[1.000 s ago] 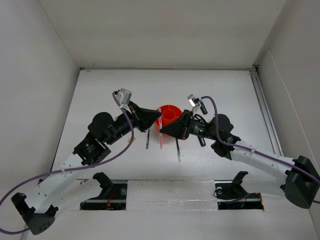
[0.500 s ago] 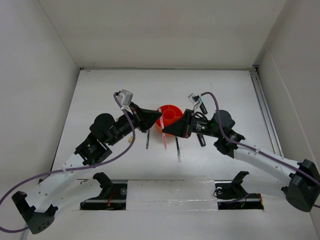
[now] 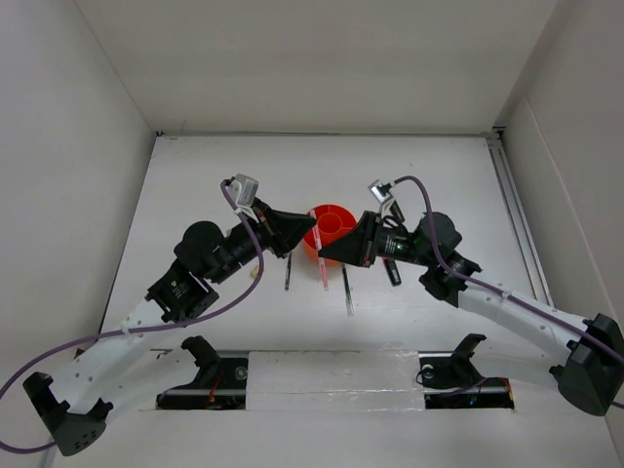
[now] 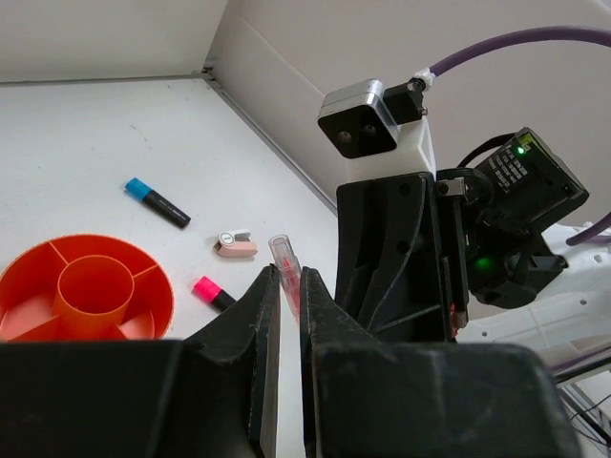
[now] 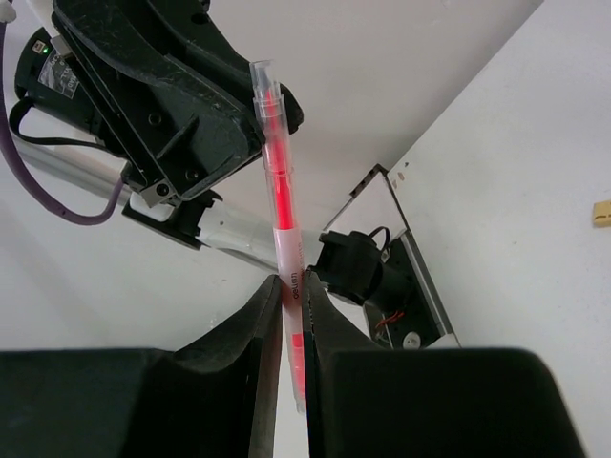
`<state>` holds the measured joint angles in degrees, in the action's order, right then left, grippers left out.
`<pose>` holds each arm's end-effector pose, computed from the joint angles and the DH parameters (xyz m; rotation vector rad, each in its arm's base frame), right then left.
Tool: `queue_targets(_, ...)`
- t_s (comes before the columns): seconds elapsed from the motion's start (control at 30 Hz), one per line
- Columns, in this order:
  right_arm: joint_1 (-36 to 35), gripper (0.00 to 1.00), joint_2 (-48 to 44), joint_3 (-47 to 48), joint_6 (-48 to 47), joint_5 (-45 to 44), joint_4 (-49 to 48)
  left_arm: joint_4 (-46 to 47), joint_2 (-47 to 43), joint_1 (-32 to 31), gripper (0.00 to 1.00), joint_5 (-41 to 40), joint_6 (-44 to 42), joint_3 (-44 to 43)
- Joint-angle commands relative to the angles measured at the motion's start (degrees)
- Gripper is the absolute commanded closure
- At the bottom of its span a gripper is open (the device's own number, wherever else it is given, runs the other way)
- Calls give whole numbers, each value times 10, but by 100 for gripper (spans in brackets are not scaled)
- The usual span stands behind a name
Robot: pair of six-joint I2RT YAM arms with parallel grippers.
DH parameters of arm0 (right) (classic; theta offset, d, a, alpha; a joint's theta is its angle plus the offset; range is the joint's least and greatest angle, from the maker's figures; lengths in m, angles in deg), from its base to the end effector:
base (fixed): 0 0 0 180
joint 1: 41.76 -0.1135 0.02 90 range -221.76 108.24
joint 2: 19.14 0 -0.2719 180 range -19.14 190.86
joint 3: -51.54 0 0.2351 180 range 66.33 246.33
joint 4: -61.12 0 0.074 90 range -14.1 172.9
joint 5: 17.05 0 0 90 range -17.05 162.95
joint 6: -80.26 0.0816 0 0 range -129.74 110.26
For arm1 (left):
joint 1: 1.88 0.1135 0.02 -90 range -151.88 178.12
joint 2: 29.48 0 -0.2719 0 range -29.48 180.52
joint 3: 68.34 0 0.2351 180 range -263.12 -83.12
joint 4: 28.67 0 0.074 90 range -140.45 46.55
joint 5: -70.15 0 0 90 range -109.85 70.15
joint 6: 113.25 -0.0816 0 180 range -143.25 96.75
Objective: Sort the stationery into containers
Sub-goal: Close the pen cap on the pen.
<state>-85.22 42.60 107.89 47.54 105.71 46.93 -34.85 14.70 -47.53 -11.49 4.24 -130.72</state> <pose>0.1629 0.2152 0.3527 -0.3607 1.6941 1.7794 0.1311 -0.1511 0.4086 0.3600 1.4185 -1.1583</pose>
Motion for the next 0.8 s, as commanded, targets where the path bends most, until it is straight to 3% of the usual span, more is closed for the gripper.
queue_targets(0.0,20,100,-8,58,17,-47,-98,-60,6,-10,100,53,-16,25)
queue_targets(0.23,20,100,-1,58,6,-26,-109,-53,0,-10,100,54,-16,25)
queue_targets(0.5,-16,100,10,51,-23,-31,-109,-42,-38,-10,100,-18,17,6)
queue_targets(0.53,-16,100,16,51,-23,-31,-109,-42,-45,-10,94,-26,22,-4)
queue_targets(0.57,-24,100,16,56,-23,-31,-109,-42,-45,-10,53,-40,22,-10)
queue_targets(0.6,-33,100,23,56,-28,-31,-109,-42,-45,-10,36,-49,31,-17)
queue_targets(0.7,-48,100,38,62,-33,-31,-104,-42,-57,-10,0,-84,44,-42)
queue_targets(0.77,-53,100,47,67,-33,-31,-104,-34,-62,-10,0,-99,49,-58)
